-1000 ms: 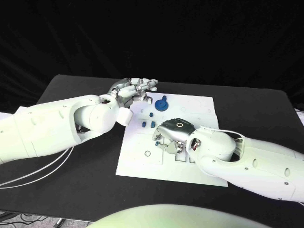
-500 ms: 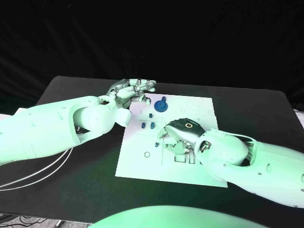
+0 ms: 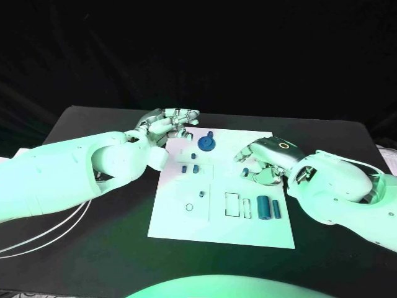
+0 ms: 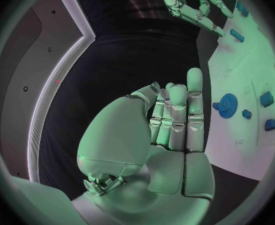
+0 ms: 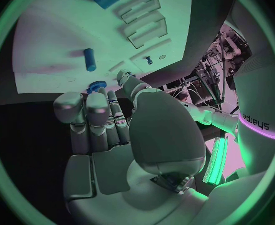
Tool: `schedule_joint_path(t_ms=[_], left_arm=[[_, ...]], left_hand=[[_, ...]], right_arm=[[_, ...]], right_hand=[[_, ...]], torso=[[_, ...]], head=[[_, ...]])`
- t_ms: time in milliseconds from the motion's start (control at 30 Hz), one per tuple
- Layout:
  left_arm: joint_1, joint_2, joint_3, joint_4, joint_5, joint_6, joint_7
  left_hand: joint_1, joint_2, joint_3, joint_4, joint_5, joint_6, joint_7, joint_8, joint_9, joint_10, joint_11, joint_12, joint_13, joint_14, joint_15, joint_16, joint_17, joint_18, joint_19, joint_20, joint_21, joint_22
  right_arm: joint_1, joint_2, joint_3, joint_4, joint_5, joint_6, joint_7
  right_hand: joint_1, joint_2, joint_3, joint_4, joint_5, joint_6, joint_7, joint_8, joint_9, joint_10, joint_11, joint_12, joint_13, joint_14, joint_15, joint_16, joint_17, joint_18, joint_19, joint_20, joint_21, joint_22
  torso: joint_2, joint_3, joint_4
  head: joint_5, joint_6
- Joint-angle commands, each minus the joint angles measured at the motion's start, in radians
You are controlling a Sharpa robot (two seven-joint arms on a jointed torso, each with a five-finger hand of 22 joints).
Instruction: Assemble the parts on the task board
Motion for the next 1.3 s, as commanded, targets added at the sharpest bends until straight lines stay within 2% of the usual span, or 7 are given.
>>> schedule_joint_path(t_ms=[33, 433, 567, 700, 867, 1033, 1300], left_arm=[[0.000, 0.000, 0.001, 0.001, -0.005, 0.017, 0.011], [0.000, 0.000, 0.000, 0.001, -0.005, 0.028, 0.009], [0.000, -0.001, 0.000, 0.001, -0.005, 0.031, 0.008], [0.000, -0.003, 0.000, 0.002, -0.010, 0.035, 0.007], [0.000, -0.004, 0.000, 0.002, -0.013, 0.038, 0.006], [0.000, -0.003, 0.000, 0.002, -0.015, 0.044, 0.003], [0.000, -0.001, 0.000, 0.000, -0.017, 0.049, 0.001]], left_hand=[[0.001, -0.004, -0.001, -0.004, -0.002, -0.007, 0.000, 0.005, -0.001, -0.006, 0.000, 0.006, 0.000, -0.002, 0.001, 0.000, -0.002, 0.019, -0.007, 0.002, -0.006, -0.002], [0.000, -0.006, -0.003, -0.004, -0.003, -0.009, 0.001, 0.006, -0.001, -0.007, 0.000, 0.007, -0.001, -0.003, 0.002, -0.001, -0.004, 0.019, -0.007, 0.002, -0.006, -0.002], [0.000, -0.006, -0.003, -0.004, -0.003, -0.009, 0.001, 0.006, -0.001, -0.007, 0.000, 0.007, -0.001, -0.003, 0.002, -0.001, -0.004, 0.019, -0.007, 0.002, -0.006, -0.002], [0.000, -0.006, -0.003, -0.004, -0.003, -0.009, 0.001, 0.006, -0.001, -0.007, 0.000, 0.007, -0.001, -0.003, 0.002, -0.001, -0.004, 0.019, -0.007, 0.002, -0.006, -0.002], [0.000, -0.006, -0.003, -0.004, -0.003, -0.009, 0.001, 0.006, -0.001, -0.007, 0.000, 0.007, -0.001, -0.003, 0.002, -0.001, -0.004, 0.019, -0.007, 0.002, -0.006, -0.002], [0.000, -0.006, -0.003, -0.004, -0.003, -0.010, 0.001, 0.006, -0.001, -0.008, 0.000, 0.008, -0.001, -0.004, 0.002, -0.002, -0.005, 0.019, -0.007, 0.002, -0.007, -0.002], [0.000, -0.006, -0.003, -0.004, -0.003, -0.010, 0.001, 0.006, -0.001, -0.008, 0.000, 0.008, -0.001, -0.004, 0.002, -0.002, -0.005, 0.019, -0.007, 0.002, -0.007, -0.002]], right_arm=[[0.004, -0.010, 0.000, -0.006, 0.019, 0.058, -0.029], [0.007, 0.007, -0.001, -0.046, 0.014, 0.085, -0.046], [0.003, 0.020, -0.002, -0.056, 0.019, 0.106, -0.042], [0.001, 0.027, -0.003, -0.061, 0.022, 0.123, -0.038], [0.000, 0.029, -0.003, -0.067, 0.027, 0.129, -0.033], [-0.001, 0.033, -0.003, -0.071, 0.028, 0.129, -0.031], [-0.003, 0.047, -0.004, -0.085, 0.026, 0.126, -0.027]], right_hand=[[0.000, -0.001, -0.012, 0.003, 0.002, -0.003, -0.008, -0.002, -0.002, -0.009, -0.004, 0.007, -0.001, 0.009, -0.007, -0.001, -0.003, -0.002, 0.007, -0.005, -0.001, -0.002], [0.018, 0.023, -0.018, 0.009, -0.001, 0.008, -0.015, 0.003, -0.003, -0.012, -0.005, 0.012, 0.000, 0.009, -0.006, -0.005, -0.008, -0.001, 0.002, -0.006, -0.009, -0.014], [0.026, 0.040, -0.013, 0.015, 0.001, 0.044, -0.006, 0.016, 0.002, 0.043, -0.014, 0.043, 0.004, 0.011, -0.011, -0.003, -0.007, -0.002, 0.007, -0.008, -0.006, -0.008], [0.031, 0.049, -0.001, 0.018, 0.002, 0.077, -0.007, 0.027, 0.007, 0.085, -0.021, 0.058, 0.003, 0.012, -0.016, 0.002, -0.004, -0.003, 0.013, -0.013, 0.000, 0.001], [0.032, 0.054, 0.009, 0.022, 0.003, 0.097, -0.010, 0.033, 0.010, 0.108, -0.026, 0.061, 0.001, 0.013, -0.020, 0.005, -0.002, -0.005, 0.019, -0.017, 0.005, 0.010], [0.033, 0.055, 0.013, 0.023, 0.003, 0.105, -0.011, 0.035, 0.011, 0.117, -0.028, 0.061, 0.000, 0.013, -0.021, 0.005, -0.002, -0.005, 0.020, -0.018, 0.006, 0.010], [0.034, 0.055, 0.015, 0.023, 0.003, 0.106, -0.011, 0.035, 0.011, 0.118, -0.028, 0.061, 0.000, 0.013, -0.021, 0.002, -0.004, -0.005, 0.019, -0.019, 0.005, 0.008]], torso=[[0.000, 0.0012, -0.0016], [0.000, -0.0009, 0.0036], [0.001, -0.0007, 0.0024], [0.001, -0.0007, 0.0016], [0.000, -0.0011, 0.0018], [0.000, 0.0000, 0.0020], [0.000, -0.0003, 0.0027]], head=[[-0.003, 0.005], [-0.009, 0.007], [-0.007, 0.005], [-0.008, 0.003], [-0.007, -0.002], [-0.010, -0.003], [-0.012, -0.004]])
